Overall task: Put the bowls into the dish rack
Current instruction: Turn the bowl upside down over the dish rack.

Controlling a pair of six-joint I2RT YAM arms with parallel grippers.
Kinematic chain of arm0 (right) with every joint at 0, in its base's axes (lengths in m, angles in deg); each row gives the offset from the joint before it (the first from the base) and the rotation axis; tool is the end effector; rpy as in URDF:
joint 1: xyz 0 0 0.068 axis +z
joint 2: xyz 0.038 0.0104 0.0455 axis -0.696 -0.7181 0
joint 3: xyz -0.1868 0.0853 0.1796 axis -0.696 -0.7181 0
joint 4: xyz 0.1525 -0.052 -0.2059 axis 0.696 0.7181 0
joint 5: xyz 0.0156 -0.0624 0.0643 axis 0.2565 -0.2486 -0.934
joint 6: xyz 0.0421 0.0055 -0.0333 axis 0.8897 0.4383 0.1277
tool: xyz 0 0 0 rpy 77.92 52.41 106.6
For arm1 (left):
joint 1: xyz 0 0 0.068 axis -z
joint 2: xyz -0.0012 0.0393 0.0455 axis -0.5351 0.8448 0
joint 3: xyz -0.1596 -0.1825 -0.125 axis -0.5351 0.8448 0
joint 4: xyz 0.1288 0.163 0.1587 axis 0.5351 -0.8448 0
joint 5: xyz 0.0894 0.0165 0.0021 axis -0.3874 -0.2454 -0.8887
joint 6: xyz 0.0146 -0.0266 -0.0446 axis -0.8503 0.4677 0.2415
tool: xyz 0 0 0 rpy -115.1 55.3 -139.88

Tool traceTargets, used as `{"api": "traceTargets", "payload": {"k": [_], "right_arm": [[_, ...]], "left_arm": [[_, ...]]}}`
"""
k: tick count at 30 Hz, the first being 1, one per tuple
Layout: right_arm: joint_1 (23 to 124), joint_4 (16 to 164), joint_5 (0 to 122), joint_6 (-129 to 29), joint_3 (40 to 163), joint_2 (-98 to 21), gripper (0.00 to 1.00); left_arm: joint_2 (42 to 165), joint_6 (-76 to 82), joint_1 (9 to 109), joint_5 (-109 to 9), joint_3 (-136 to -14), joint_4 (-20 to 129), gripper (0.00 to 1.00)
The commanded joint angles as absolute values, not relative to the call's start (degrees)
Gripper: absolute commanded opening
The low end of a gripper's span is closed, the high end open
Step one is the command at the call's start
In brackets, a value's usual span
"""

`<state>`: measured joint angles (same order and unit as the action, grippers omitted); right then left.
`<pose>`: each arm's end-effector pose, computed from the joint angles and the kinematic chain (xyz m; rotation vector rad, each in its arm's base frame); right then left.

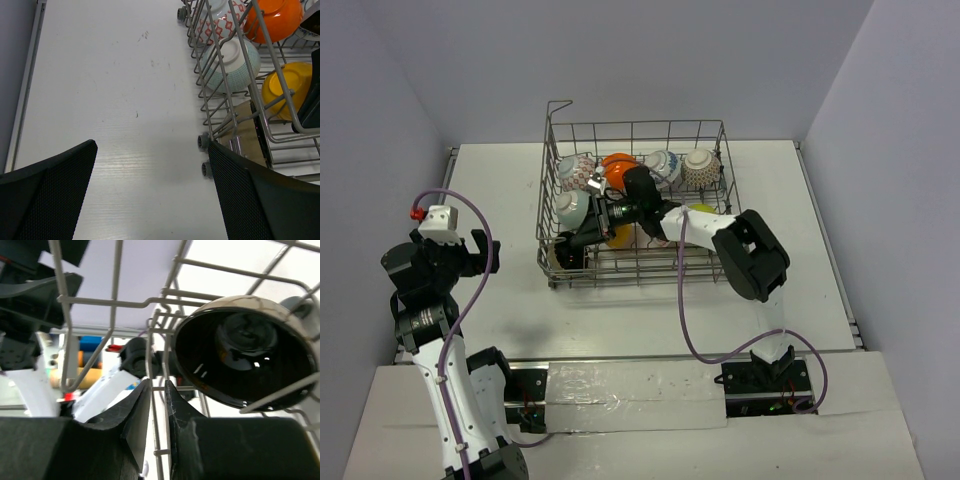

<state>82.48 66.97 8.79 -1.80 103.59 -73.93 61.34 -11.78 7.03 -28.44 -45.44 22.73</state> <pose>0.3379 0.3070 0.2165 -0.5998 2.1994 1.9708 0.1243 0.0392 0.3198 -0.0169 1.8821 -0.1584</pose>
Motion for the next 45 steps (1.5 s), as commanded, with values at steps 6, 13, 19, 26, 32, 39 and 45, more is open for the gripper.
{"api": "traceTargets", "payload": {"k": [6, 13, 19, 26, 32, 39, 45], "right_arm": [[82.78, 94.13, 16.14, -24.1, 113.59, -69.28, 0.27], [86.2, 100.4, 18.17, -29.12, 116.5, -69.28, 0.28], [88.75, 101.27, 17.29, -29.38, 117.11, -71.04, 0.29], [90.42, 102.68, 17.38, -30.17, 119.66, -72.62, 0.29], [90.86, 103.47, 17.81, -30.26, 121.15, -73.85, 0.29], [90.95, 105.23, 19.31, -31.67, 123.26, -75.08, 0.31], [90.86, 106.72, 20.19, -32.02, 125.9, -76.58, 0.33]], "left_arm": [[60.52, -11.31, 6.6, -26.75, -45.06, 24.39, 0.99], [60.34, -11.31, 6.51, -26.66, -44.97, 24.56, 0.99], [60.43, -11.48, 6.42, -26.66, -44.97, 24.56, 0.99], [60.43, -11.57, 6.42, -26.66, -44.79, 24.65, 0.99], [60.43, -11.57, 6.42, -26.66, -44.79, 24.56, 0.99], [60.43, -11.66, 6.42, -26.49, -44.7, 24.56, 0.99], [60.34, -11.75, 6.42, -26.31, -44.79, 24.39, 0.99]]}}
